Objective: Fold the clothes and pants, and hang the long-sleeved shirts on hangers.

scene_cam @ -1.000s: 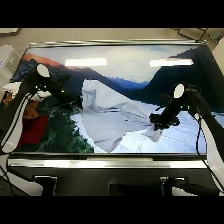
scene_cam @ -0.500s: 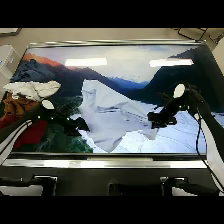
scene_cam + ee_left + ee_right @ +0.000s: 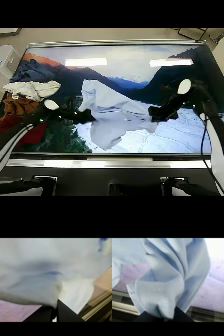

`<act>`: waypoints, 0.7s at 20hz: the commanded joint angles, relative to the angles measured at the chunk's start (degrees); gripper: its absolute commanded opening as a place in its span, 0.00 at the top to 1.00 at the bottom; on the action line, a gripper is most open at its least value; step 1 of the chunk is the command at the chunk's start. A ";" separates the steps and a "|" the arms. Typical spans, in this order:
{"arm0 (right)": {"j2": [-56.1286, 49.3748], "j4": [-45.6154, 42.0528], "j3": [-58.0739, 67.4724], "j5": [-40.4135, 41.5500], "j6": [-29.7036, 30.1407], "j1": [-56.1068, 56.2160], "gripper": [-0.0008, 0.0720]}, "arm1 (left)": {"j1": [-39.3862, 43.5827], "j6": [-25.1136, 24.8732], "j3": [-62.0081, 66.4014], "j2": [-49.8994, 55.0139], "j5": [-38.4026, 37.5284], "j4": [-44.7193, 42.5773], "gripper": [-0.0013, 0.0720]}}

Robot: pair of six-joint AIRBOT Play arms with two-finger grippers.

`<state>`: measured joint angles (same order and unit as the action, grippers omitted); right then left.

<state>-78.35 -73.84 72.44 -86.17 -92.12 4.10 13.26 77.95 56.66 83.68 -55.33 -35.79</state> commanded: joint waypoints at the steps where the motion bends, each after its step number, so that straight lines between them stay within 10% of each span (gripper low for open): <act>1: 6.23 -8.04 10.10 6.78 -0.13 0.02 0.92 | -3.65 -7.76 11.54 -11.26 0.98 1.07 0.95; 8: 28.24 -18.75 31.12 25.33 -6.34 0.04 0.92 | -17.40 -7.50 43.78 -35.56 4.22 0.20 0.95; 14: 35.32 -18.64 31.08 -2.08 -9.94 0.04 0.92 | -17.84 -5.29 43.08 -42.91 3.30 -8.28 0.95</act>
<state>-45.60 -91.88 102.83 -75.40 -100.64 4.10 -3.84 71.57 98.59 43.81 -52.40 -39.33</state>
